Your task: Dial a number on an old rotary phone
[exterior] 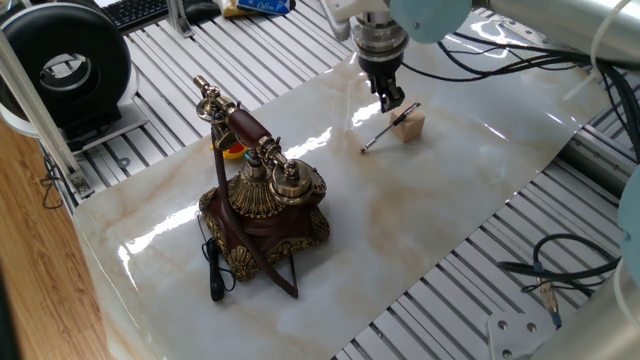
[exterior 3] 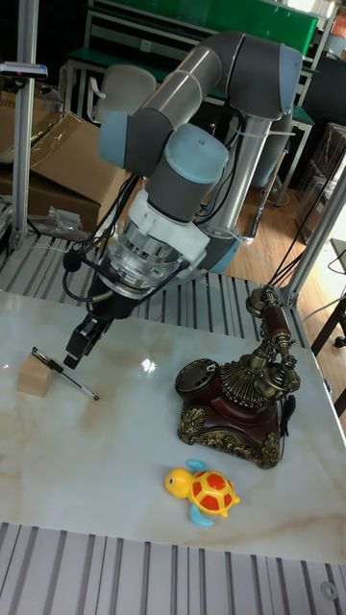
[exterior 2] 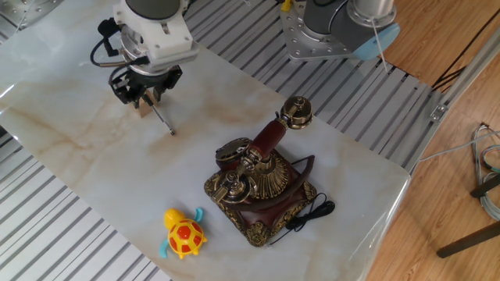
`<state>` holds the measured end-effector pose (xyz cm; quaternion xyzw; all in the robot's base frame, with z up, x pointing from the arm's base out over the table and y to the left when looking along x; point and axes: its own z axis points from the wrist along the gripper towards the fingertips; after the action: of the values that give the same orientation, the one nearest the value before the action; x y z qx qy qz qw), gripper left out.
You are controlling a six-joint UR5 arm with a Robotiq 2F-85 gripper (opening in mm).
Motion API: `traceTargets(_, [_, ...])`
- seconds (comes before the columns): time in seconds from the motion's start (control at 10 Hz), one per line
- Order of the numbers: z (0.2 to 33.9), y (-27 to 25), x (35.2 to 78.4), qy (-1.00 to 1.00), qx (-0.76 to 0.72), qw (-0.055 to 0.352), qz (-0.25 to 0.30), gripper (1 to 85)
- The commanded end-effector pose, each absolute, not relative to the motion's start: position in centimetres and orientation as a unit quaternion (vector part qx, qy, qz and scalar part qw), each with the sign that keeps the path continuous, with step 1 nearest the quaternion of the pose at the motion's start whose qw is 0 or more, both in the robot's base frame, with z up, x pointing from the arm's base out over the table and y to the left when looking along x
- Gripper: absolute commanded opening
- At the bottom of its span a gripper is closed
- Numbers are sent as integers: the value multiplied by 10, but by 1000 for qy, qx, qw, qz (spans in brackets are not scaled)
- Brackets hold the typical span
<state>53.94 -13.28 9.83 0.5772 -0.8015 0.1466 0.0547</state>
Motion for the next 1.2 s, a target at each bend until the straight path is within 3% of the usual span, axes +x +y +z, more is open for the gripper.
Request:
traceTargets(0.0, [90,-145,543,-775,606,59,167,460])
traceTargets(0.6, [83,-129,538,-794,591,30,137,460])
traceTargets(1.1, [59,-124,524,-792,593,20,146,477])
